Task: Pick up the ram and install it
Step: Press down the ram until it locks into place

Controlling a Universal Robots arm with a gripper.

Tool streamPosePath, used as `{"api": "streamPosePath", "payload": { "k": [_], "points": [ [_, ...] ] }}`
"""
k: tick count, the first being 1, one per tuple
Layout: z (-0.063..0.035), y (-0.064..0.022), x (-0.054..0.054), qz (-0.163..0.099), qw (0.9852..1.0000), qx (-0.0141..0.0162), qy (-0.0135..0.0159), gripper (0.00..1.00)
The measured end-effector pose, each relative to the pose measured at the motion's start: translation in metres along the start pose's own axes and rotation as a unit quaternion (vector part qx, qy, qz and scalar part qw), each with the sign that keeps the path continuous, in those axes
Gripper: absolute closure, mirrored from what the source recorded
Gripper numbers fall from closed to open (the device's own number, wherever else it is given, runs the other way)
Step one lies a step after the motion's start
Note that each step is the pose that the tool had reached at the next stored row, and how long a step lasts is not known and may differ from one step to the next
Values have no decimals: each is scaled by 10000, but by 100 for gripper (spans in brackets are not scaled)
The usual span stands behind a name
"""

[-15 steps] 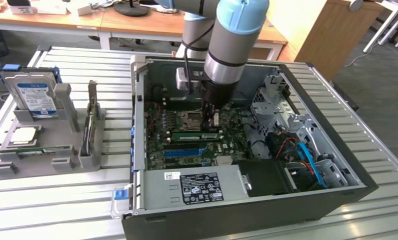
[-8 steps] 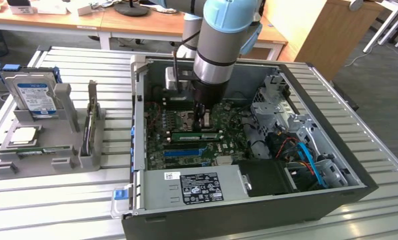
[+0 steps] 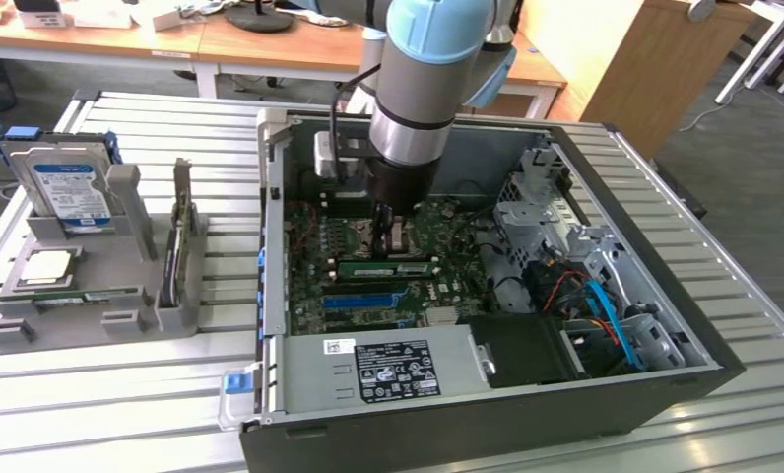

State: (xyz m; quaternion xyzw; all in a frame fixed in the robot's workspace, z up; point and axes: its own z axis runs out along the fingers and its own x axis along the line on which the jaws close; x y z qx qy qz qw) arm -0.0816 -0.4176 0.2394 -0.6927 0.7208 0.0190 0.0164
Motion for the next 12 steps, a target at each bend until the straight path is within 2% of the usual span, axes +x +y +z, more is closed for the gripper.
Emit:
{"api": "streamPosePath", "payload": {
  "k": [6,12],
  "points": [
    [1,82,2,0,10000,0,0,89],
    [0,84,3,0,10000,-2,0,89]
  ]
}}
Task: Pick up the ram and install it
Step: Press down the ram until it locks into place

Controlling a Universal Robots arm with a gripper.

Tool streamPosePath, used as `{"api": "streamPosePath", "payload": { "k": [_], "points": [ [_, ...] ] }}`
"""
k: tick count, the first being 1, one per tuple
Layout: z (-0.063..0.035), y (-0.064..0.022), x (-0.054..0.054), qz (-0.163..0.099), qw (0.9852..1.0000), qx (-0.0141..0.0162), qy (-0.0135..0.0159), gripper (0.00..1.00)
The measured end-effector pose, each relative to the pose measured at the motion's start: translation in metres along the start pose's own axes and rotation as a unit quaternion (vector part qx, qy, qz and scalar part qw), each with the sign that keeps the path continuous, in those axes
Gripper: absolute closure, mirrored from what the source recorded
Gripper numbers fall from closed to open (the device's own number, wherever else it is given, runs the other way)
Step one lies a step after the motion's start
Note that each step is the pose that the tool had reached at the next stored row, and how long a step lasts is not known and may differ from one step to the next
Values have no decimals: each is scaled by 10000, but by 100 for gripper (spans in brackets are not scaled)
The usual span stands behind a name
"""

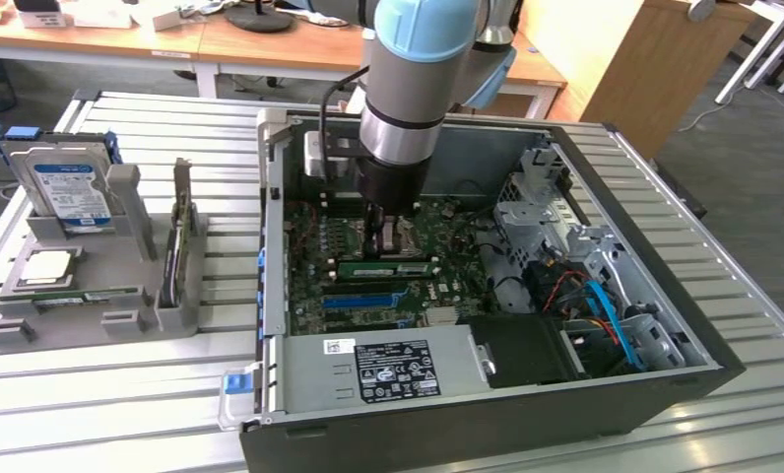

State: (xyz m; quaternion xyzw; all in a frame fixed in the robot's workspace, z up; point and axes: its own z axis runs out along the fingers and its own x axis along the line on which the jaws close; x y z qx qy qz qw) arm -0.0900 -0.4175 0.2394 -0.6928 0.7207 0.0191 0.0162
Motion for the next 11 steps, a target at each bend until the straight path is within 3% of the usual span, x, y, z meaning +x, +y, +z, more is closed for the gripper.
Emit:
{"api": "streamPosePath", "payload": {
  "k": [3,11],
  "points": [
    [-1,-1,0,2,10000,-20,1,89],
    [0,-19,3,1,10000,-19,0,89]
  ]
}}
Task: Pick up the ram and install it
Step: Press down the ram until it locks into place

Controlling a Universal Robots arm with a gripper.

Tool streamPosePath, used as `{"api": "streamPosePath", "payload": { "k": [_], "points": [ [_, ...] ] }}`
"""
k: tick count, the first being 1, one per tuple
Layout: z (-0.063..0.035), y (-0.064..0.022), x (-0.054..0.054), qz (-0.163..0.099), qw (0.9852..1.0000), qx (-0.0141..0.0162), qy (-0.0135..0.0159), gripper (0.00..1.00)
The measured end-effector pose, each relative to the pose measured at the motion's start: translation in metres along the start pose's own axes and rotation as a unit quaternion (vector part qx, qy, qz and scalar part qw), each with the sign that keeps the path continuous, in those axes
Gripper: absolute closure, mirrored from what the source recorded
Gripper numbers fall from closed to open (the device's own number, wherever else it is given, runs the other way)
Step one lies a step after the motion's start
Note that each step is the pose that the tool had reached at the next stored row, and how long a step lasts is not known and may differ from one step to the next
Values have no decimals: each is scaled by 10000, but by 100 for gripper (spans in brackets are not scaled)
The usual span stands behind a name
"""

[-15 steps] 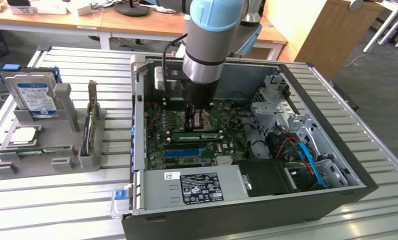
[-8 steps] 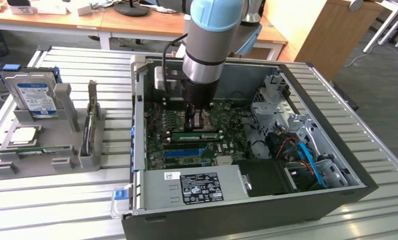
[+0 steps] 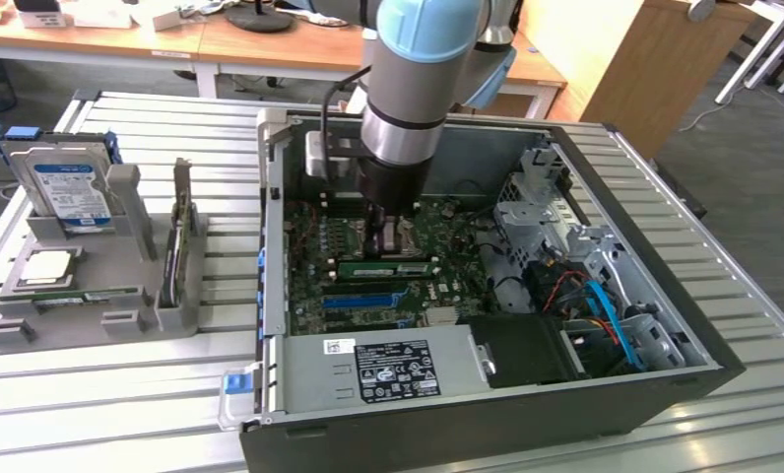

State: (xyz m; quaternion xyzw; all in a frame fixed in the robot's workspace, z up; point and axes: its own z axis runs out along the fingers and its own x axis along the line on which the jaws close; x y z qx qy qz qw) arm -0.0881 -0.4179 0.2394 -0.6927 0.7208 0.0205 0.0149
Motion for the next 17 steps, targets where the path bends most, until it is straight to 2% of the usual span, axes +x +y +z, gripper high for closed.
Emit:
{"api": "streamPosePath", "payload": {
  "k": [17],
  "points": [
    [26,-7,19,0,10000,0,0,89]
  ]
}}
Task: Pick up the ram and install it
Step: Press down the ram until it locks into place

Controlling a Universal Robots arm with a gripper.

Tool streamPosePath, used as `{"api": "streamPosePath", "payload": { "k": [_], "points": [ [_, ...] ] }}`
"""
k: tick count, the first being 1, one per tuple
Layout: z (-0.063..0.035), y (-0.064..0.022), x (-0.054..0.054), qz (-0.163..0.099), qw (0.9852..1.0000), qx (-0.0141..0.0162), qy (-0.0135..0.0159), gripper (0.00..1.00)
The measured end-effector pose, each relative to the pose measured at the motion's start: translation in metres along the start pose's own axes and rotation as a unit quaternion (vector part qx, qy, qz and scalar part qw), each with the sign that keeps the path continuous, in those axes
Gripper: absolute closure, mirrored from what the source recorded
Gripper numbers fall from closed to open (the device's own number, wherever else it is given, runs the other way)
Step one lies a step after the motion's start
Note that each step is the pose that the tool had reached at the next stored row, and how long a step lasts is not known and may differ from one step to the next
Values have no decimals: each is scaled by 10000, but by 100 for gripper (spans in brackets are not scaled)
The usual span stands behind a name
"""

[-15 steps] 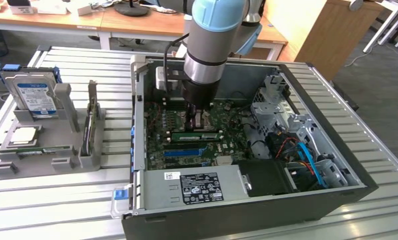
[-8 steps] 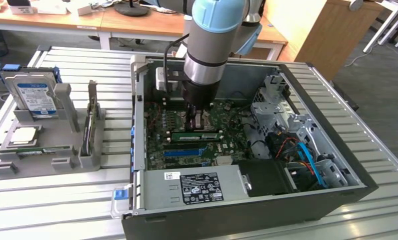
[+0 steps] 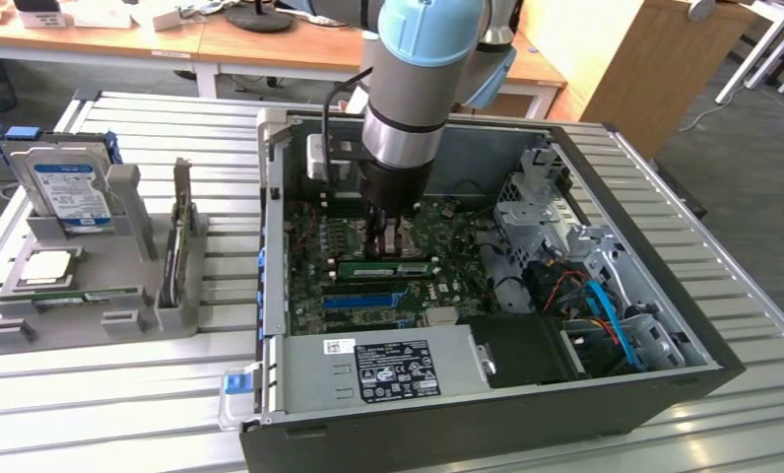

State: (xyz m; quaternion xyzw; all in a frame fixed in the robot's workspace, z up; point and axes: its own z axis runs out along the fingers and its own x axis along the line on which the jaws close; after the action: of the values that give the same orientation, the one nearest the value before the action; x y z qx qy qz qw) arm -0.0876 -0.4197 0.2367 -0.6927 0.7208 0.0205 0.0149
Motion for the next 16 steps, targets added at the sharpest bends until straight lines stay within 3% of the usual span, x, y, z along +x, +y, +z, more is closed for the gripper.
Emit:
{"api": "streamPosePath", "payload": {
  "k": [16],
  "points": [
    [61,2,3,0,10000,0,1,89]
  ]
}}
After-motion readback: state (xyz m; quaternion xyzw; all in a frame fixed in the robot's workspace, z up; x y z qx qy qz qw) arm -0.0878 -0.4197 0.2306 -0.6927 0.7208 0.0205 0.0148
